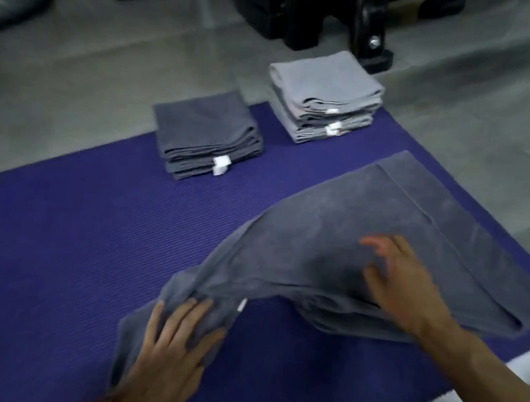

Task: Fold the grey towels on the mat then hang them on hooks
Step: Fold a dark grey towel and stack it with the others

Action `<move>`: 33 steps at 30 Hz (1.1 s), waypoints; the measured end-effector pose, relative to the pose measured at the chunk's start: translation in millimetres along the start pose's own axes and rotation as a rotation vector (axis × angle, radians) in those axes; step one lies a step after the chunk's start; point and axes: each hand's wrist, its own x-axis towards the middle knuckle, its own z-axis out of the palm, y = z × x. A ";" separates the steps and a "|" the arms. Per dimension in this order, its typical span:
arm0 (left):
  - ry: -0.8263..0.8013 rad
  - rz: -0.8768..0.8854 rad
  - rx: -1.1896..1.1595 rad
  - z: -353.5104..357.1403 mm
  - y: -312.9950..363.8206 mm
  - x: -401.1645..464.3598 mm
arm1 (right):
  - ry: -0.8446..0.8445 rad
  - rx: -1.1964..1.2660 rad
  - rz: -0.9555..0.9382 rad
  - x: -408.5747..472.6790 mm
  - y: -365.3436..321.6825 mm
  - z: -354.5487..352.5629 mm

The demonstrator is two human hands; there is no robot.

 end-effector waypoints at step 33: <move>0.023 -1.173 -1.169 15.0 14.1 -45.7 | -0.717 -0.547 -0.549 60.5 -198.7 138.8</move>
